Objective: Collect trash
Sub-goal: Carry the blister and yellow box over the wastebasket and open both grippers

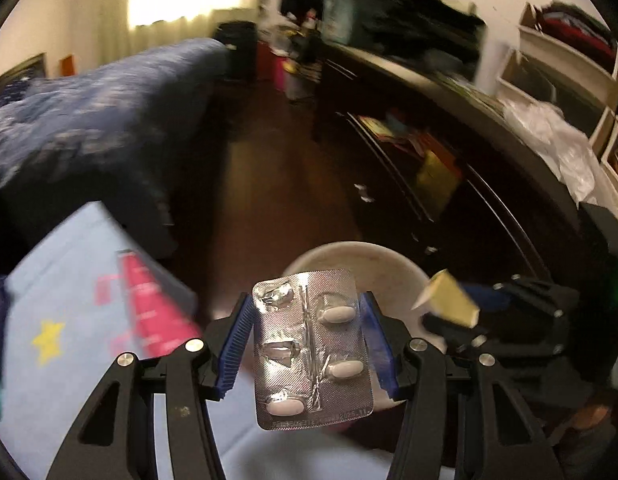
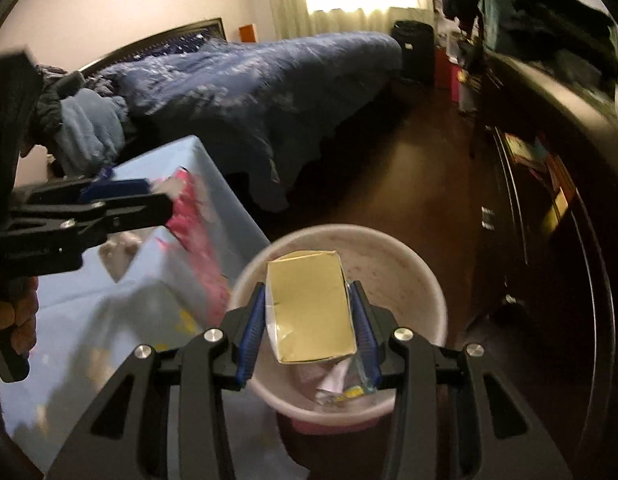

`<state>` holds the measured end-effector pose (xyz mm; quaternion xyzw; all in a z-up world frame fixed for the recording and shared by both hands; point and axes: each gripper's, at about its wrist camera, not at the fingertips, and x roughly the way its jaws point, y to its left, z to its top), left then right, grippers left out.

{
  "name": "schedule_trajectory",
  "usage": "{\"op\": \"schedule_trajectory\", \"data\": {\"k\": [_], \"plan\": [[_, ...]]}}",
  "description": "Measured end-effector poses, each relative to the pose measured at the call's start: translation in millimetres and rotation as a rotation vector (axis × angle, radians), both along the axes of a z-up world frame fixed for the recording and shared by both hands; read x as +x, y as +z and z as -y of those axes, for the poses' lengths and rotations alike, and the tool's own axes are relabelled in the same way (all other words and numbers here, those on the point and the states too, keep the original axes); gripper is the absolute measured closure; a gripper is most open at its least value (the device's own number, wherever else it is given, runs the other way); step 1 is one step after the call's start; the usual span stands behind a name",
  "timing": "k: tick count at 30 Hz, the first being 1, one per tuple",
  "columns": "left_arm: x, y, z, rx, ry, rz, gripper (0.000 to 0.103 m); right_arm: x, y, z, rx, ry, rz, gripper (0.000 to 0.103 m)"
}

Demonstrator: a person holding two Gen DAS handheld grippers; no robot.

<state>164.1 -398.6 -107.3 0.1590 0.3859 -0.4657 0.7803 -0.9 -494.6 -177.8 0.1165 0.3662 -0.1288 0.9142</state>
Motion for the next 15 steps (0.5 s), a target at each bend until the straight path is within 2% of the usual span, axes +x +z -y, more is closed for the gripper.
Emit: {"op": "schedule_trajectory", "data": {"k": [4, 11, 13, 15], "plan": [[1, -13, 28, 0.023, -0.028, -0.026, 0.048, 3, -16, 17, -0.011, -0.039, -0.017, 0.06], [12, -23, 45, 0.03, -0.017, -0.063, 0.049, 6, -25, 33, 0.021, -0.071, 0.011, 0.054], [15, -24, 47, 0.02, -0.015, -0.078, 0.046, 7, -23, 33, 0.017, -0.074, 0.015, 0.05], [15, -25, 49, 0.018, -0.012, -0.081, 0.036, 7, -24, 35, 0.016, -0.076, 0.018, 0.049]]}}
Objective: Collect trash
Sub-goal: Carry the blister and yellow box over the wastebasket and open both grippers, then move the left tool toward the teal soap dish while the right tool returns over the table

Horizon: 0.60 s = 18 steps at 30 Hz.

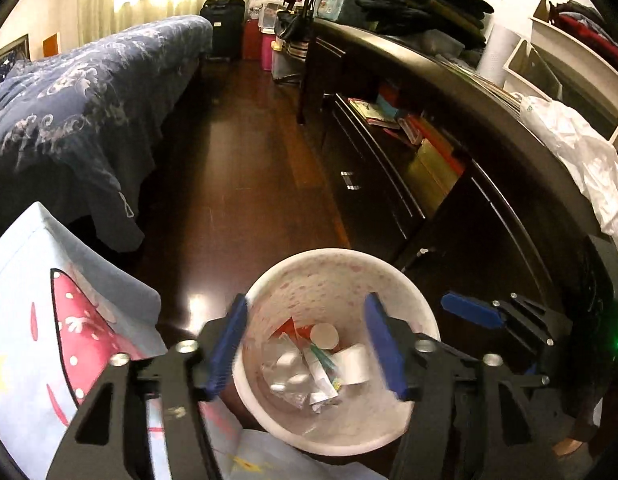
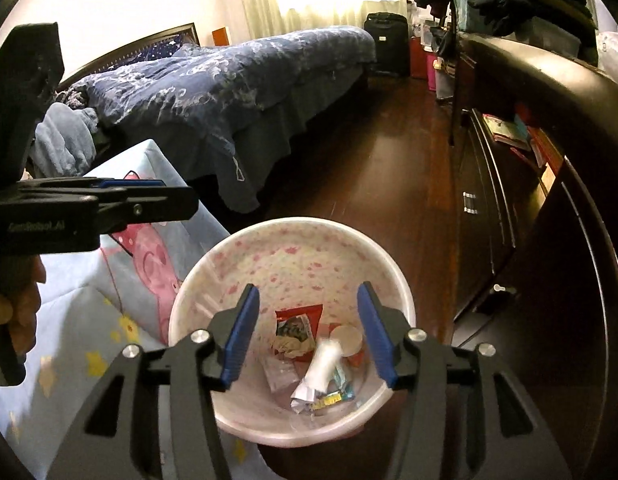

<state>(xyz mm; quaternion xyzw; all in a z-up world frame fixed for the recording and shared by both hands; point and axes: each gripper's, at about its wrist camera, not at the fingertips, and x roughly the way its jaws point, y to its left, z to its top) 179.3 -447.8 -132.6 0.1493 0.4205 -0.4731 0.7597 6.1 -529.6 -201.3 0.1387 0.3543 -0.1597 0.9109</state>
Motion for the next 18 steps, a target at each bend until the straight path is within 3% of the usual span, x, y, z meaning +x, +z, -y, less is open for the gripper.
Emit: {"op": "schedule_trajectory", "data": {"k": [9, 14, 18], "plan": [[0, 19, -24, -0.04, 0.022, 0.023, 0.031, -12, 16, -4, 0.003, -0.009, 0.041, 0.047], [9, 47, -86, -0.082, 0.12, 0.076, 0.023, -10, 44, -35, -0.023, 0.059, 0.098, 0.04], [22, 63, -159, -0.021, 0.269, 0.206, 0.007, 1, 68, -78, -0.041, 0.169, 0.145, 0.034]]}}
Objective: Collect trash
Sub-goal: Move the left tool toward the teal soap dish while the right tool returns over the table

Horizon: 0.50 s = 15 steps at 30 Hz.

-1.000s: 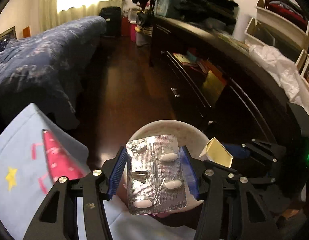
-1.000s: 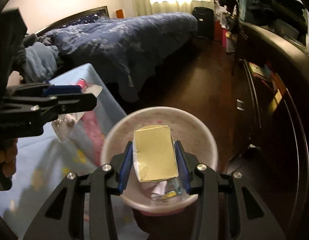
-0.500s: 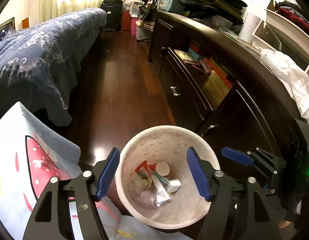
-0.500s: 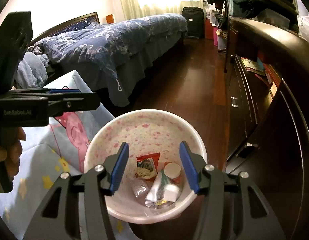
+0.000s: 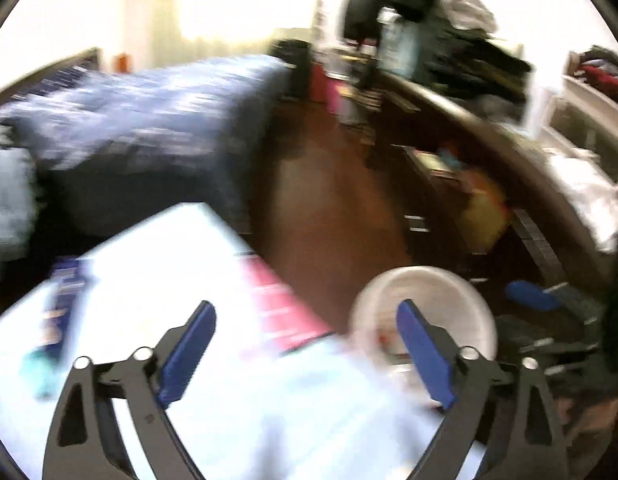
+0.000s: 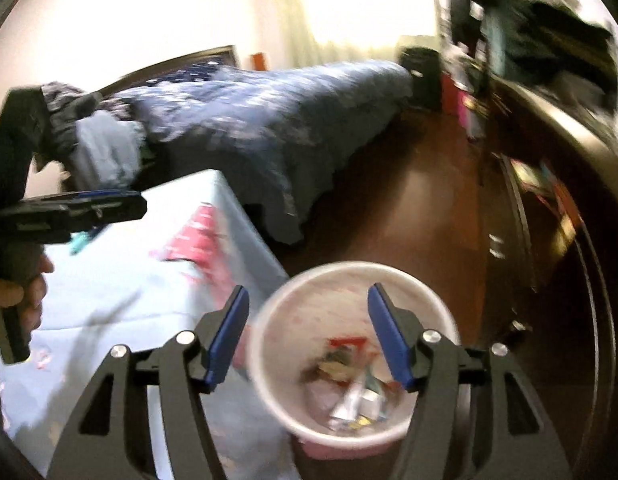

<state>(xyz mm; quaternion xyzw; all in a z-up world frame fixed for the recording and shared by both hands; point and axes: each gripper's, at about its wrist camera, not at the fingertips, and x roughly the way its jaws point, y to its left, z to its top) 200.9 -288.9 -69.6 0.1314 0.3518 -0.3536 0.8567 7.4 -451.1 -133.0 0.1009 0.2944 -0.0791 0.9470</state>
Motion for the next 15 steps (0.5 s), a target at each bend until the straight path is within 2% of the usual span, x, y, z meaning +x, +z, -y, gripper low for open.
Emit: {"op": "schedule_trajectory", "data": {"k": [2, 6, 10, 15], "plan": [[11, 2, -39, 0.032, 0.087, 0.034, 0.006, 9, 9, -23, -0.001, 0.062, 0.011, 0.032], [43, -3, -123, 0.049, 0.264, 0.009, 0.004, 42, 20, -76, -0.013, 0.208, -0.006, 0.03], [63, -9, -191, 0.029, 0.395, -0.01, 0.004, 87, 28, -127, -0.091, 0.304, -0.024, 0.03], [93, -18, -217, 0.038, 0.463, -0.014, 0.004, 149, 29, -171, -0.114, 0.359, -0.062, 0.03]]}}
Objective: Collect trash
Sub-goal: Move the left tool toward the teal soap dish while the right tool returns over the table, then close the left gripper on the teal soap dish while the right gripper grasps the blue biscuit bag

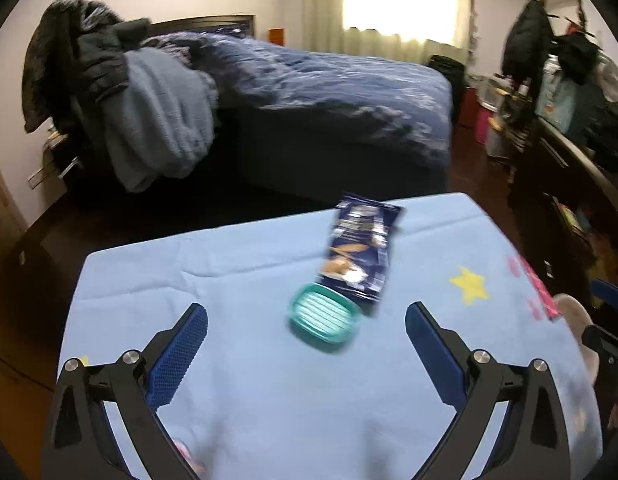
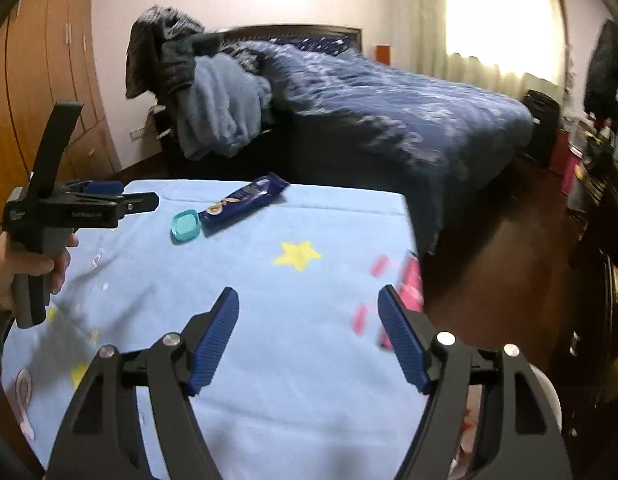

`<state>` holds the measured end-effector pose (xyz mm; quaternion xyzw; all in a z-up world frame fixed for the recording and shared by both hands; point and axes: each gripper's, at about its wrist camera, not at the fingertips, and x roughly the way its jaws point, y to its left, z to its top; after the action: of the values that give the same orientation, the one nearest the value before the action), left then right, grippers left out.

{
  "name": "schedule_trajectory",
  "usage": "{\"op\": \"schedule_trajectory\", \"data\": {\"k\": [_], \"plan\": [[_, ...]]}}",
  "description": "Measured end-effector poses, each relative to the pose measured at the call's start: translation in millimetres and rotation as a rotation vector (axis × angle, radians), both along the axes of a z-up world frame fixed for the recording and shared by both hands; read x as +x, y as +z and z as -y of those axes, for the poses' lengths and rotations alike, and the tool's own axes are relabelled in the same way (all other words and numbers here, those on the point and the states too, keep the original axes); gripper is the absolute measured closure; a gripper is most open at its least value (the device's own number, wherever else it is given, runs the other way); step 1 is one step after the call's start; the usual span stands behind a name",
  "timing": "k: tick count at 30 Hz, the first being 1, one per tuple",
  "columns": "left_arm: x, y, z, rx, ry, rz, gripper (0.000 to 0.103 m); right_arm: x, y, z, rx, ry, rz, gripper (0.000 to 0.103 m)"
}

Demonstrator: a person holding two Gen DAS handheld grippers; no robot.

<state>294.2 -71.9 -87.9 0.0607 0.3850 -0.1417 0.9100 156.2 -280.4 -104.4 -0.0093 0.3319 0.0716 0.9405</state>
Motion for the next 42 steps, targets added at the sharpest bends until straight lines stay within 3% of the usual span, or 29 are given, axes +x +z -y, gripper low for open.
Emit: {"op": "schedule_trajectory", "data": {"k": [8, 13, 16, 22, 26, 31, 32, 36, 42], "plan": [[47, -44, 12, 0.105, -0.027, -0.082, 0.004, 15, -5, -11, 0.012, 0.029, -0.008, 0.03], [55, -55, 11, 0.057, -0.029, -0.124, 0.004, 17, -12, -3, 0.015, 0.017, -0.024, 0.03], [56, -62, 20, 0.119, -0.047, -0.113, 0.004, 15, -13, -3, 0.023, 0.017, -0.025, 0.03], [55, -60, -16, 0.146, 0.045, -0.104, 0.003, 14, -7, -16, 0.008, 0.049, -0.01, 0.03], [47, -61, -46, 0.127, 0.081, -0.096, 0.009, 22, -6, -33, -0.015, 0.082, 0.0, 0.029], [48, -61, -47, 0.037, -0.026, -0.122, 0.01, 46, -5, -56, -0.033, 0.115, 0.009, 0.029], [49, -61, -42, 0.039, -0.039, -0.122, 0.003, 50, -5, -59, -0.031, 0.118, 0.004, 0.029], [56, -62, -26, 0.065, -0.069, -0.116, 0.004, 63, -5, -63, -0.021, 0.119, -0.005, 0.029], [65, -62, -20, 0.063, -0.055, -0.137, 0.013, 81, -8, -63, -0.032, 0.091, -0.008, 0.029]]}}
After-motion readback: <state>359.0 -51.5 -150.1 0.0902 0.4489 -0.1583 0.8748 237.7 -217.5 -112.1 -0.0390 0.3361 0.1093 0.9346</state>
